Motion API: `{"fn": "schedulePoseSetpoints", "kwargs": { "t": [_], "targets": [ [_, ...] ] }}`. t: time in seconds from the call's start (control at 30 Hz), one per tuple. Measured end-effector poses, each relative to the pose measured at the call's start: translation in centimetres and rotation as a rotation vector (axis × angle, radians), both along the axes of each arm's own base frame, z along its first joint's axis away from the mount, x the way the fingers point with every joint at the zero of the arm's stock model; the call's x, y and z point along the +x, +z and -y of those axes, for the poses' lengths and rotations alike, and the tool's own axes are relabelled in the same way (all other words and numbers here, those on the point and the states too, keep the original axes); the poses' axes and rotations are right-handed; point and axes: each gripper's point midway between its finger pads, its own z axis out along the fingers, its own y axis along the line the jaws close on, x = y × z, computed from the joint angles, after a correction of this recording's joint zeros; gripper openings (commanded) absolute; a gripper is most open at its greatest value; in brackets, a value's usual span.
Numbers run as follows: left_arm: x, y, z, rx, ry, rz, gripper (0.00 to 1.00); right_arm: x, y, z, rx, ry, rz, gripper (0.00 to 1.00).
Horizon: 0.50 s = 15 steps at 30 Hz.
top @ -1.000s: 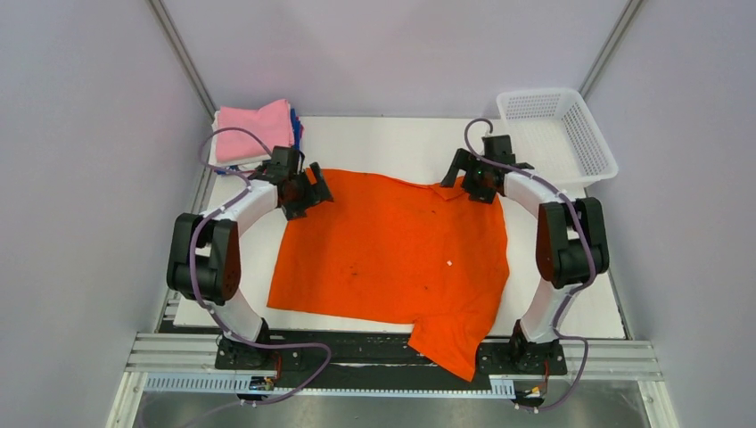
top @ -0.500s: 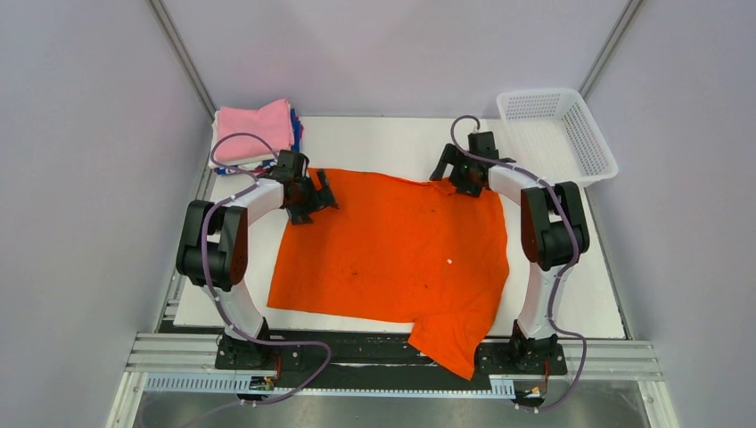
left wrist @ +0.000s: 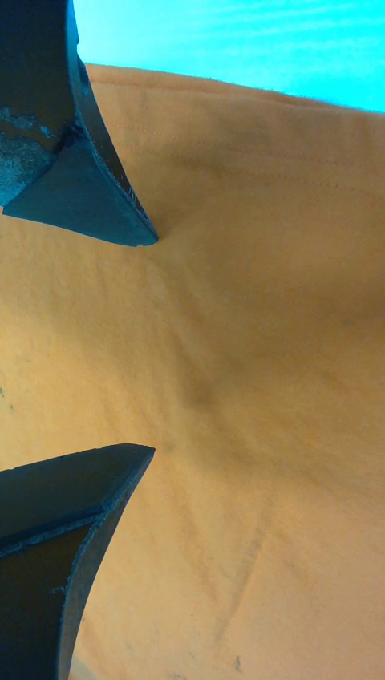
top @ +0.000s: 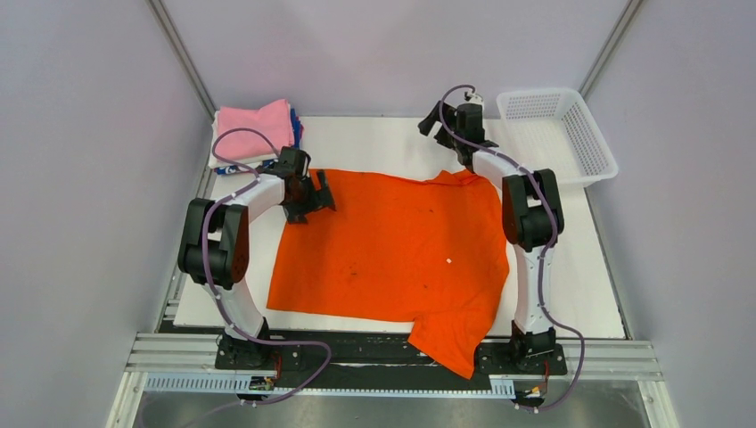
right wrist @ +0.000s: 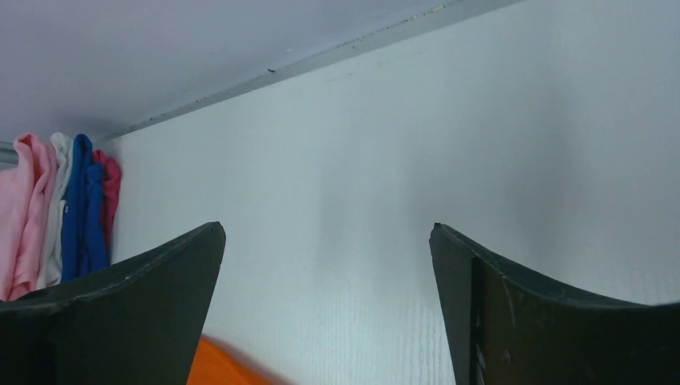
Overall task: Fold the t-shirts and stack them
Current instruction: Flatten out the tshirt
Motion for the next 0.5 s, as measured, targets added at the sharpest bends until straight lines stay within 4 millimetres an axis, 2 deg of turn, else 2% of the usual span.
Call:
{"fn": "schedulePoseSetpoints", "kwargs": {
  "t": [0.07,0.17,0.37,0.5],
  "targets": [
    [0.1,0.1,-0.1,0.008,0.004,0.001,1.00,-0.1,0.6,-0.1,-0.015,0.012,0.011,1.00],
    [0.2,0.4,-0.4,0.020,0.010,0.007,1.00,-1.6,1.0,0.0,-0.046,0.030,-0.013,1.00],
    [0.4,1.6,-0.1,0.001,0.005,0.038,1.00,-10.9,0.0,2.0,-0.089,0.050,-0.157,1.00],
    [0.4,1.9,0.4,-0.025,-0.012,0.046,1.00,-14.7,-1.7,2.7,-0.092,0.055,-0.228,1.00]
  ]
}}
